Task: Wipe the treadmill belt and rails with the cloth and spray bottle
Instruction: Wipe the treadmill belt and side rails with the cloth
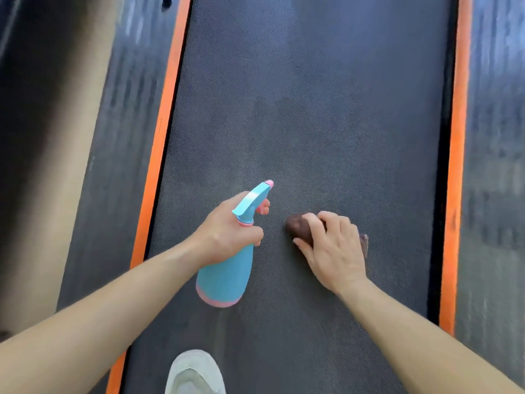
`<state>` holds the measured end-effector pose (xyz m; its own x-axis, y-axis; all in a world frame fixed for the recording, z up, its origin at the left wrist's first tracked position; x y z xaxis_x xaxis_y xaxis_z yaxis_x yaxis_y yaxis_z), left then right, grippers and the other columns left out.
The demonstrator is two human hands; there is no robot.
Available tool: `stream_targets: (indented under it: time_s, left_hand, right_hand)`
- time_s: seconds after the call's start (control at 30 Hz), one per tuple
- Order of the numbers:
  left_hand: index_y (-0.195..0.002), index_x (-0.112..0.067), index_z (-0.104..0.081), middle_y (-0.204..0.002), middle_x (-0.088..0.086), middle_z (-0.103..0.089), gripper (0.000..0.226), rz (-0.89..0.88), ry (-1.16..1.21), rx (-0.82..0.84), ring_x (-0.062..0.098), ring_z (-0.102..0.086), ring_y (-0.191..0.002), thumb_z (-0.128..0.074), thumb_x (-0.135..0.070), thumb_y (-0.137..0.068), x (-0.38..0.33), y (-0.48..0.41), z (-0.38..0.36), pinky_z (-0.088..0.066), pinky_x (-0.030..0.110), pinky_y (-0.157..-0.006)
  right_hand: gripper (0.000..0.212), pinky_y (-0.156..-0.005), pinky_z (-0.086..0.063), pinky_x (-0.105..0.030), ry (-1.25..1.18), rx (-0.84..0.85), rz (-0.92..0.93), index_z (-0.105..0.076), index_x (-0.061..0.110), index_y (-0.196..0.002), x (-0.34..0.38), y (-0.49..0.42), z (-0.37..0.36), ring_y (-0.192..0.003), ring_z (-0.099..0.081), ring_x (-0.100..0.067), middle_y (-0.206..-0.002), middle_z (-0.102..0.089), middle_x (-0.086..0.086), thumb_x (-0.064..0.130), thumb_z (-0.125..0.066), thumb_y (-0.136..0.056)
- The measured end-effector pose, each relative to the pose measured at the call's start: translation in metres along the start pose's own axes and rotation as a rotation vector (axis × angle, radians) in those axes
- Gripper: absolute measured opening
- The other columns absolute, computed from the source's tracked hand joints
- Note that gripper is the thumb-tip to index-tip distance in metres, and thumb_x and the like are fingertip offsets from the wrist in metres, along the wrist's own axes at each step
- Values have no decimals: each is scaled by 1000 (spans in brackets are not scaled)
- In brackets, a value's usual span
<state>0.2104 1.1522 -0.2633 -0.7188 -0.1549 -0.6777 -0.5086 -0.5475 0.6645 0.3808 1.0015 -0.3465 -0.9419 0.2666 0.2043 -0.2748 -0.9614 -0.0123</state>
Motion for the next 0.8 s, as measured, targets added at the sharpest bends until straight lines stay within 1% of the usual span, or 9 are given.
stream_targets:
  time_s: [0.1, 0.2, 0.3, 0.37, 0.47, 0.57, 0.67, 0.73, 0.8]
  left_hand:
    - [-129, -43, -63, -115, -21, -69, 73, 1, 37, -48, 2, -63, -93, -68, -24, -59, 9, -4, -3, -53, 35, -92]
    - [-123, -34, -66, -115, -19, -70, 66, -2, 53, -49, -4, -63, -89, -69, -22, -58, 15, -3, -6, -51, 28, -84]
    - [-115, -31, -68, -116, -19, -71, 57, -2, 55, -42, -1, -64, -88, -69, -21, -58, 12, 3, -4, -50, 25, -80]
    - [-120, -32, -68, -116, -20, -71, 60, 1, 55, -50, 1, -66, -94, -71, -20, -61, 11, 5, -1, -52, 27, -82]
    - [-124, -34, -66, -116, -22, -71, 63, 2, 73, -48, -1, -66, -93, -73, -16, -65, 16, 12, 3, -54, 27, -82]
    - [-122, -33, -67, -117, -20, -71, 60, 15, 74, -53, 3, -66, -100, -73, -14, -66, 29, 22, 4, -53, 26, -81]
    - [-123, -35, -66, -115, -21, -71, 63, 31, 64, -57, 1, -66, -97, -72, -17, -63, 39, 29, 6, -53, 27, -82]
    - [-115, -35, -68, -113, -20, -71, 54, 24, 57, -55, -6, -63, -84, -75, -12, -67, 42, 33, 6, -49, 20, -76]
    - [-113, -33, -68, -113, -19, -71, 51, 23, 59, -54, -10, -61, -76, -74, 0, -75, 42, 34, 6, -45, 8, -68]
  right_hand:
    - [54, -76, -45, -46, 38, -38, 24, -56, 20, -125, -12, -60, 3, -93, -53, -36, -115, -55, -11, 61, -41, -93]
    - [54, -76, -45, -47, 38, -74, -50, -54, 18, -126, -15, -102, 5, -93, -51, -36, -115, -54, -13, 60, -42, -94]
    - [54, -76, -45, -47, 15, -88, -126, -56, 17, -124, -5, -73, 2, -94, -51, -36, -115, -55, -13, 59, -44, -93]
    - [53, -76, -45, -47, 8, -71, -110, -57, 17, -123, 4, -33, 0, -94, -51, -35, -116, -54, -11, 58, -45, -93]
    - [51, -74, -46, -46, -3, -58, -52, -57, 16, -122, 12, -4, -2, -92, -52, -35, -114, -55, -11, 57, -46, -93]
    - [52, -73, -46, -46, 7, -83, -19, -57, 16, -120, 11, -51, -1, -91, -53, -36, -110, -56, -12, 59, -43, -95]
    - [56, -77, -46, -48, 15, -86, -78, -58, 16, -122, 18, -121, 0, -96, -54, -38, -113, -57, -14, 60, -40, -94]
    - [55, -79, -45, -47, 5, -72, -137, -57, 16, -125, 25, -140, 0, -101, -53, -38, -116, -57, -14, 59, -44, -94]
    - [53, -80, -44, -46, 5, -56, -138, -55, 17, -127, 32, -120, 0, -101, -52, -36, -118, -55, -12, 57, -50, -93]
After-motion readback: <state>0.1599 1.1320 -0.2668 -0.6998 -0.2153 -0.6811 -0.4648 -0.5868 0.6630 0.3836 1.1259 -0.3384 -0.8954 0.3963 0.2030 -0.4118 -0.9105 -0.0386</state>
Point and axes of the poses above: each hand's wrist, its own y-axis away from the middle knuckle, its own z-axis out of the back of the hand, x = y × z, the point moved 3 cm from there along -y, towards the middle knuckle
